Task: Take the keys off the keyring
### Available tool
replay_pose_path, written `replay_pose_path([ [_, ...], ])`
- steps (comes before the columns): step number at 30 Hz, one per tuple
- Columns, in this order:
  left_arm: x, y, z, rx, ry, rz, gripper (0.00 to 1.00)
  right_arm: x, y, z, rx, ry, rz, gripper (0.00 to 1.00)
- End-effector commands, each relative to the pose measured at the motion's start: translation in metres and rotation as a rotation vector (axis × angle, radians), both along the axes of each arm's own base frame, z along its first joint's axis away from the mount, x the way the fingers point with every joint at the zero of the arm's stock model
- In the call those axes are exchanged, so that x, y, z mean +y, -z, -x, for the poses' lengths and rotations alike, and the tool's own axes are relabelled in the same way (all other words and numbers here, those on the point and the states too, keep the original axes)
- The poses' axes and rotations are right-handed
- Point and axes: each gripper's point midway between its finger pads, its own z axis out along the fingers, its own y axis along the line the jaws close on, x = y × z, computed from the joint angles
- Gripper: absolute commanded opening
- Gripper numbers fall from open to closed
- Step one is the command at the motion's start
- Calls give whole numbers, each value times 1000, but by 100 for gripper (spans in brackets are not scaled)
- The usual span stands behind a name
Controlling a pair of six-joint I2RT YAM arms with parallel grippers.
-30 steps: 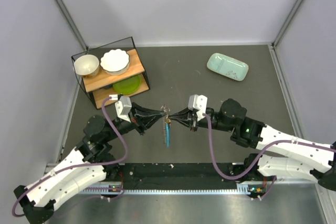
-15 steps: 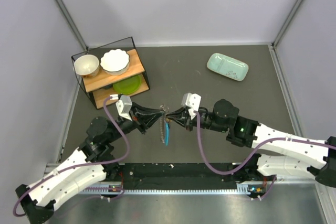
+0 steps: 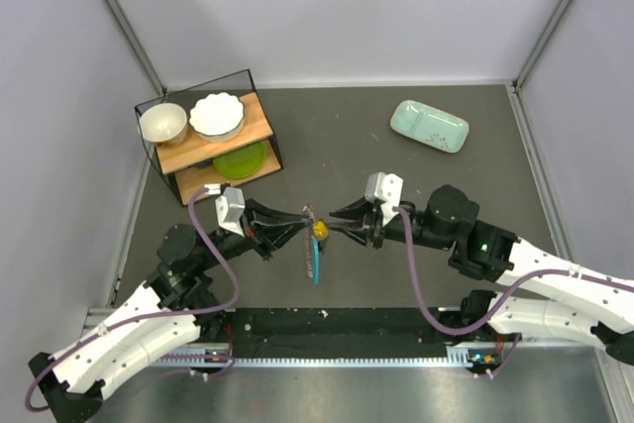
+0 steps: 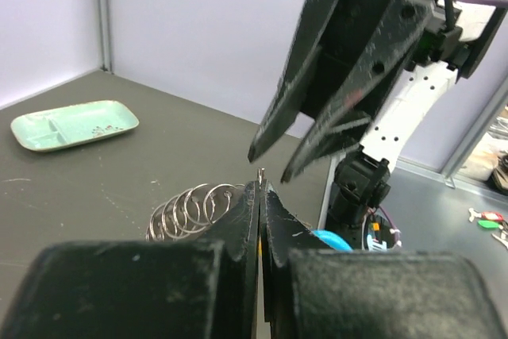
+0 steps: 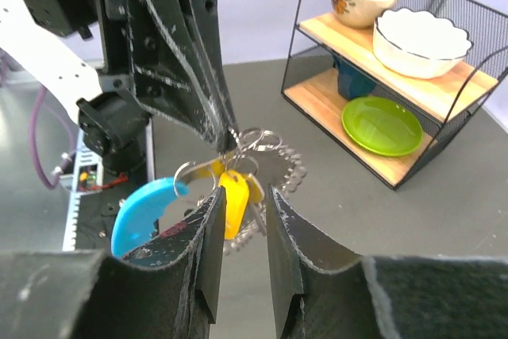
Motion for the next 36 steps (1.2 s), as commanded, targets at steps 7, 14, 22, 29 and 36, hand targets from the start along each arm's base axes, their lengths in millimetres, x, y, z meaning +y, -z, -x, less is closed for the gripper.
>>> replay_pose_path([
  [7, 3, -44, 22, -116, 88, 91, 0, -1, -49, 24, 60, -164, -151, 23],
  [14, 3, -45, 24, -127, 95, 97, 0, 9, -48, 28, 92, -209, -164, 21],
  [22, 3, -45, 25, -128, 100, 96, 0, 13, -40, 17, 104, -160, -155, 20],
  [29, 3, -41, 25, -129, 98, 86, 0, 8, -43, 13, 80, -126, -155, 21],
  [36, 3, -43, 26, -135, 104, 84, 0, 3, -45, 6, 71, -98, -148, 22],
])
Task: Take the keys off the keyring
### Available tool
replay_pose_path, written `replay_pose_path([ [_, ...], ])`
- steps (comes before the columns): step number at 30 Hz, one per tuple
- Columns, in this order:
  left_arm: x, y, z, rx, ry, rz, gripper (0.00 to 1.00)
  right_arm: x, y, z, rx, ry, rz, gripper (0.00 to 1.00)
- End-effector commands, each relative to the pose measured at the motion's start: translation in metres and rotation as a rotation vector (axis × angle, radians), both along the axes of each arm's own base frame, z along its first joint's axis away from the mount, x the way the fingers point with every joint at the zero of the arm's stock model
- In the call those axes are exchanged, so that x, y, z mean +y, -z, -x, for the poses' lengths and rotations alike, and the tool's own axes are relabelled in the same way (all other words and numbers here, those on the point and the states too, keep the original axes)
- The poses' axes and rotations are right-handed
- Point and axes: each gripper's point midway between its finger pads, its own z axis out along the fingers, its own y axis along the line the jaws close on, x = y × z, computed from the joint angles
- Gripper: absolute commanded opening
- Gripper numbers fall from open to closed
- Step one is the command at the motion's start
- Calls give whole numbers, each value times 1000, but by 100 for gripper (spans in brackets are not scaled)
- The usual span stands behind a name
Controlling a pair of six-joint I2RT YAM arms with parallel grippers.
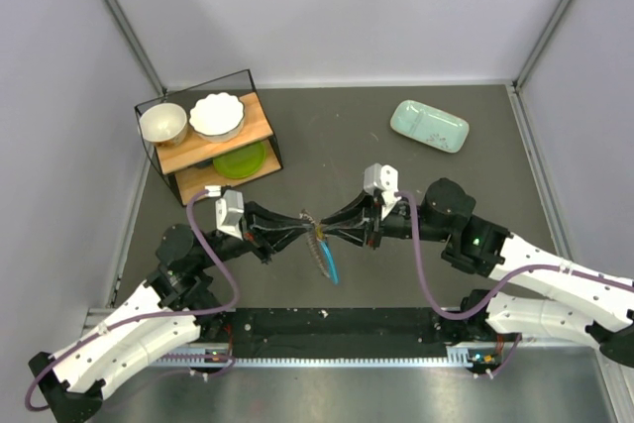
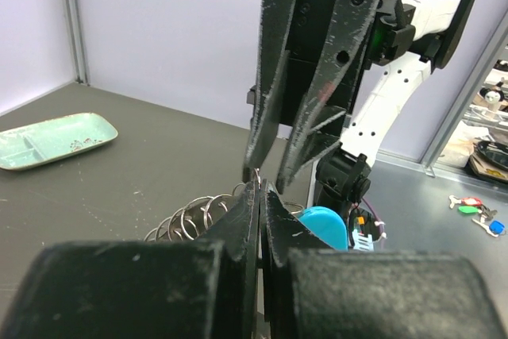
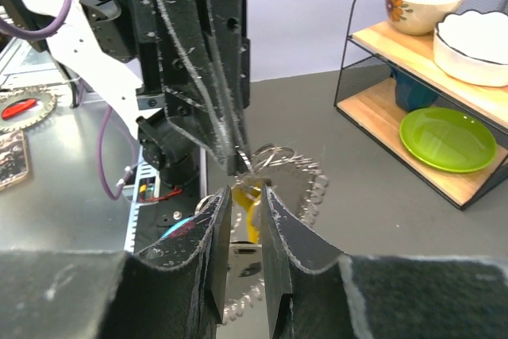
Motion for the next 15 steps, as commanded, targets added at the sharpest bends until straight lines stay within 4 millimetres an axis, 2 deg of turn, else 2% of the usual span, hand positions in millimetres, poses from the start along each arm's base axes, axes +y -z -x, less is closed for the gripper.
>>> replay_pose_path([
  [1, 7, -38, 13, -97, 25, 83, 0, -8, -32, -11, -57, 51, -70, 22],
  [15, 6, -39, 13, -96, 31, 83, 0, 2, -25, 0, -22, -34, -69, 23],
])
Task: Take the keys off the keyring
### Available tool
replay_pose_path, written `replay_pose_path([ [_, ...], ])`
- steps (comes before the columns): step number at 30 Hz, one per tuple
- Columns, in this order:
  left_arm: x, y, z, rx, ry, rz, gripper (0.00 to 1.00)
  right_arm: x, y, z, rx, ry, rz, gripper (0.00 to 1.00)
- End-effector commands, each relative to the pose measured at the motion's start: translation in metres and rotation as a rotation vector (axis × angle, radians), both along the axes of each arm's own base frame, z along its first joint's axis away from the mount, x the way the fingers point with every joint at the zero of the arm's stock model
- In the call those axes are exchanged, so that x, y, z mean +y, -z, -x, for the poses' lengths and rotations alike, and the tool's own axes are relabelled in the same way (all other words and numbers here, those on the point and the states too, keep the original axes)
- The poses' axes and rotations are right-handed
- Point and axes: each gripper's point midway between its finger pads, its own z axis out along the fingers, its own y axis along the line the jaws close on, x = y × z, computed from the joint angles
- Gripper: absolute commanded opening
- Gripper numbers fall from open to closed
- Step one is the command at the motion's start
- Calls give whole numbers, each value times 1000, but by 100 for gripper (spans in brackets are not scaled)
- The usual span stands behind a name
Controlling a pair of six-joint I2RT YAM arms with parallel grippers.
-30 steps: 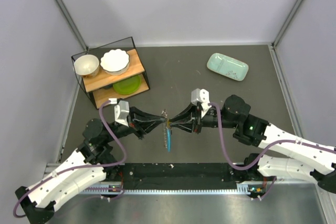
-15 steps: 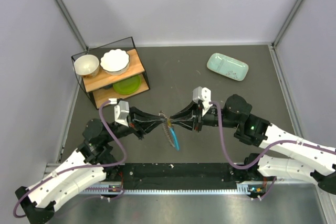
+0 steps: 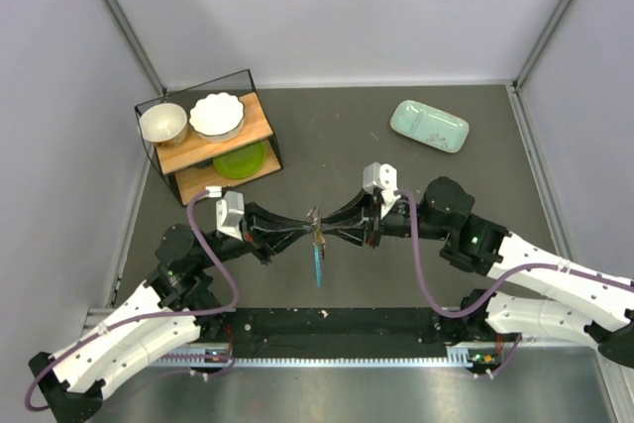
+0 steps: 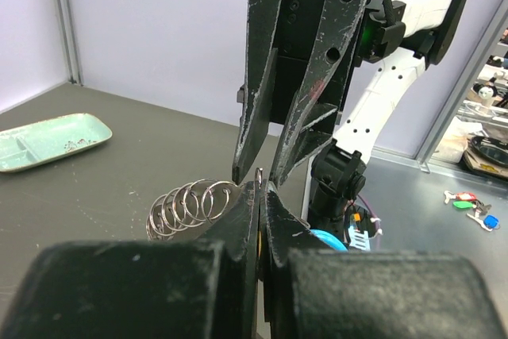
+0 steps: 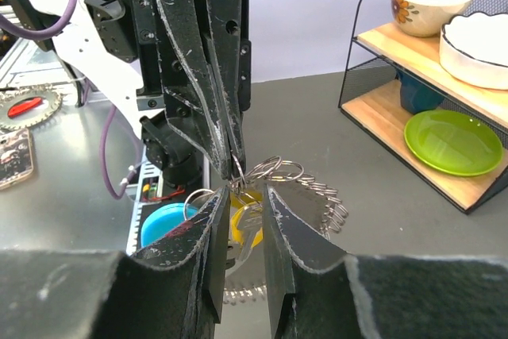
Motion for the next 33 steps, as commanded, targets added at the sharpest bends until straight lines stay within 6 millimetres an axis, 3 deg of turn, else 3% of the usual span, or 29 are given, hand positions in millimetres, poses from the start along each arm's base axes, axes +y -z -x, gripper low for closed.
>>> replay_pose_path([
  [1, 7, -40, 10, -93, 11, 91, 0, 3, -24, 3, -16, -37, -67, 23],
  [8, 9, -42, 11, -100, 10, 100, 0, 9, -17, 3, 4, -51, -51, 20],
  [12, 9, -42, 11, -99, 8, 105, 0, 10, -17, 5, 1, -68, -53, 0],
  [16, 11, -43, 9, -104, -6, 97, 0, 10, -10, -3, 14, -26, -26, 0],
  [17, 11, -33, 1, -59, -44, 46, 0, 8, -9, -6, 2, -15, -10, 0],
  [18, 13, -28, -4, -36, -77, 6, 6, 5, -7, -11, -6, 4, 9, 0],
  [19, 18, -38, -6, -58, -113, -8, 16, 1, -12, -15, -15, 18, 24, 0],
  [21, 24, -27, -13, -31, -165, -71, 39, -7, 3, -17, -26, 11, 117, 0],
  [22, 27, -30, -12, -56, -179, -77, 45, -10, -6, -20, -43, 14, 126, 0],
  [23, 29, -26, -13, -50, -189, -94, 48, -17, 10, -17, -40, -2, 212, 0],
  [25, 32, -24, -13, -41, -199, -115, 51, -16, 4, -15, -58, -46, 273, 0],
  [27, 29, -21, -9, -35, -169, -141, 52, -26, 25, -11, -42, -79, 408, 0],
  [33, 15, -12, 7, -10, -25, -226, 51, -33, 8, 4, -3, -192, 530, 0],
])
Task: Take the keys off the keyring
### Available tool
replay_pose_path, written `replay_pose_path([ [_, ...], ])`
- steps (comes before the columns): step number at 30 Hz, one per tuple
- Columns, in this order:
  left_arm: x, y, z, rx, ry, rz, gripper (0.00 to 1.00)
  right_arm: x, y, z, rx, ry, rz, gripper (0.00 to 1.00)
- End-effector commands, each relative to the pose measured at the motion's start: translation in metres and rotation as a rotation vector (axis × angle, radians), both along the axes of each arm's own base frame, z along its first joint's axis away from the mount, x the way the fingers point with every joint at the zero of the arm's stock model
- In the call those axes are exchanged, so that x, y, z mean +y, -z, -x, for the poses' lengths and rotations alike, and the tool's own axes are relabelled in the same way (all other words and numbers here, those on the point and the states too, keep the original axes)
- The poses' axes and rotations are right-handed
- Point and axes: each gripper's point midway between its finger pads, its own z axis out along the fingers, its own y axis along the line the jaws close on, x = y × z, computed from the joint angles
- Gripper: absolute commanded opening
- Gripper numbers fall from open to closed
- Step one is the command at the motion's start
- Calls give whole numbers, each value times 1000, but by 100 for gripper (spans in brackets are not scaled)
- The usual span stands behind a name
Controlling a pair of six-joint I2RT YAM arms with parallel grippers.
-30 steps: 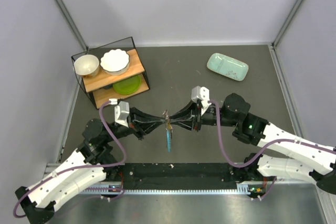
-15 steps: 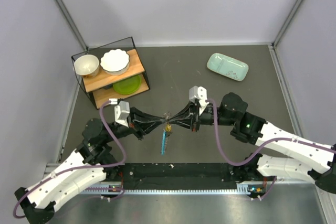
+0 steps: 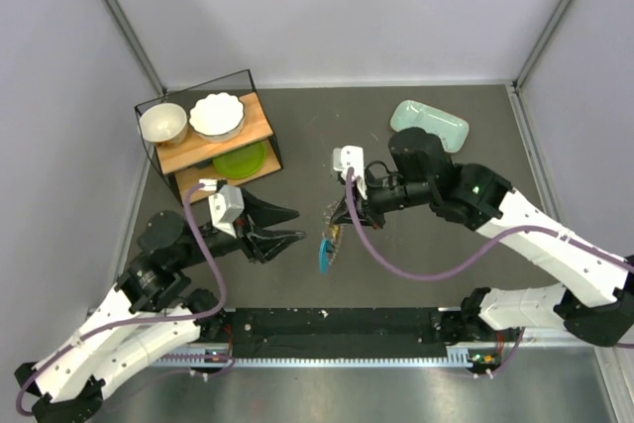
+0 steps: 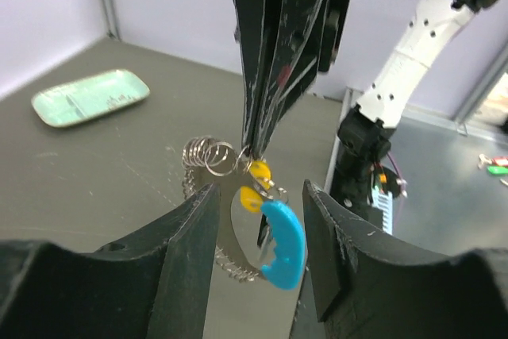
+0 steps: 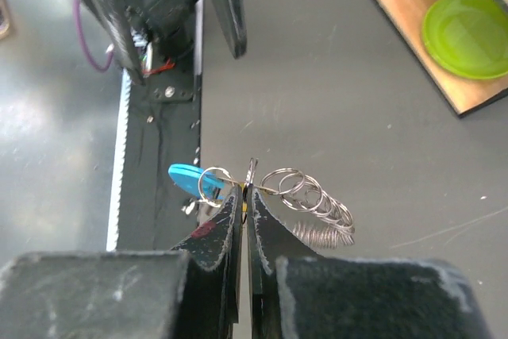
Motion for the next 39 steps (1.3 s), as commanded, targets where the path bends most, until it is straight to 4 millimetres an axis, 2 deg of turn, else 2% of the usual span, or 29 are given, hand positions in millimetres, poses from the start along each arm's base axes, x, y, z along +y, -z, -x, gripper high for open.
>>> replay_pose_path([
  [1, -9, 7, 12, 23, 98, -79, 51, -18, -8, 26, 45, -131, 114, 0],
  [2, -12, 9, 15, 27, 127, -89, 50, -16, -6, 27, 71, -146, 134, 0],
  [3, -13, 10, 15, 29, 138, -94, 49, -13, -18, 34, 88, -189, 109, 0],
  [6, -17, 10, 17, 37, 166, -102, 47, -10, -25, 47, 160, -248, 100, 0],
  [9, -21, 3, 29, 54, 240, -95, 47, -9, -26, 51, 191, -259, 97, 0],
  [12, -25, -1, 31, 100, 269, -93, 46, -7, -27, 55, 220, -281, 94, 0],
  [19, -38, 13, 27, 207, 308, -134, 40, 0, -19, 53, 248, -289, 104, 0],
  [28, -41, 16, 31, 182, 352, -123, 38, 11, -18, 46, 253, -277, 80, 0],
  [39, -43, 28, 28, 167, 352, -151, 37, 9, -18, 49, 258, -280, 62, 0],
])
